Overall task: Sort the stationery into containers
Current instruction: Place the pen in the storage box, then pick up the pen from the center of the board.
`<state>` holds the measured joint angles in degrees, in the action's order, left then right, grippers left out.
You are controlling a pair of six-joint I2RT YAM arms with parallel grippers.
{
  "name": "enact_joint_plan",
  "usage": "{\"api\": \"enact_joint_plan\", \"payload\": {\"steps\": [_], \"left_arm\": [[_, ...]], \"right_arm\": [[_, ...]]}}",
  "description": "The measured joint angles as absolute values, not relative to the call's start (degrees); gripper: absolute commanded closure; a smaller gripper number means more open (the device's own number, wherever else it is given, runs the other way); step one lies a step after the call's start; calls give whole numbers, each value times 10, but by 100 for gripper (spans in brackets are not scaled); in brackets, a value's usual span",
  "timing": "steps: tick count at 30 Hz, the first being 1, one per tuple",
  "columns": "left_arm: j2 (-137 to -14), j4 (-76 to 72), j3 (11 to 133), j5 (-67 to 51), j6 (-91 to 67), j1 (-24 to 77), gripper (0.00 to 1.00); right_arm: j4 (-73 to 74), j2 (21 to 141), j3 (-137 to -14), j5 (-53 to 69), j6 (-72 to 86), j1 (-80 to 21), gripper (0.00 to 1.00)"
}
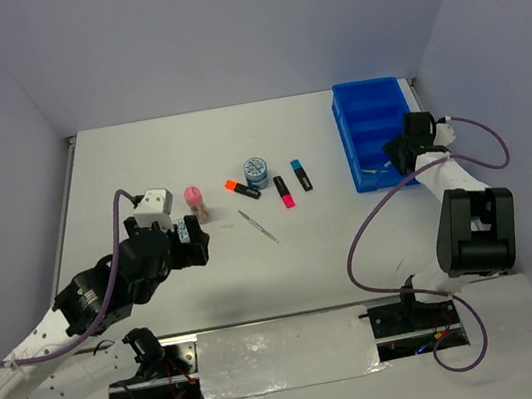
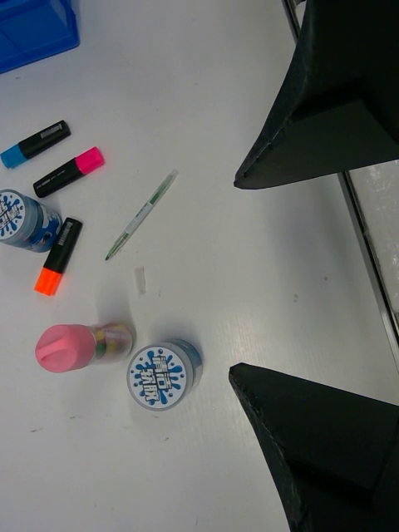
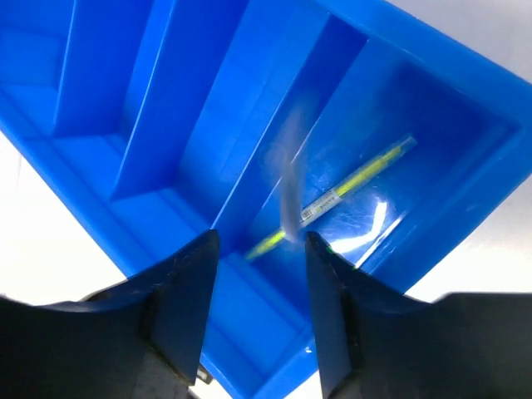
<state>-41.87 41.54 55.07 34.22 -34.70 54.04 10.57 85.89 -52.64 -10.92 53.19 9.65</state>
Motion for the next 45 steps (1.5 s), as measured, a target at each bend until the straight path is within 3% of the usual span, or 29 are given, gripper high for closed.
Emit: {"api": "enact_joint_plan", "payload": {"steps": [14,17,19,20,26,30,34,40,45], "left_arm": [[-415,418,550,358,-358,540,1],[-435,440,555,392,-394,534,1],[-459,456,565,404,-412,514,1],[-472,460,569,405,-422,494,1],[-513,459,573,340,-423,333,1],[-507,484,588,331,-419,305,1],[-463,501,595,340,-391,305,1],[-362,482,558,343,-345,304,1],[-362,477,537,340,-330,303,1]], "right_arm": [[137,799,-546,-106,486,82,32],[147,760,-592,-123,431,12,30],[145,740,-630,-117,377,-70,15],[146,733,-647,-107,354,-110,15],[168,762,-712,-61,197,-340,20],[190,848,-709,-44,130,-434,25],[220,947,-710,-40,85,-475,35],[274,1081,-769,-62,47,-505,40],[288,1129,-811,-71,30,-506,42]]}}
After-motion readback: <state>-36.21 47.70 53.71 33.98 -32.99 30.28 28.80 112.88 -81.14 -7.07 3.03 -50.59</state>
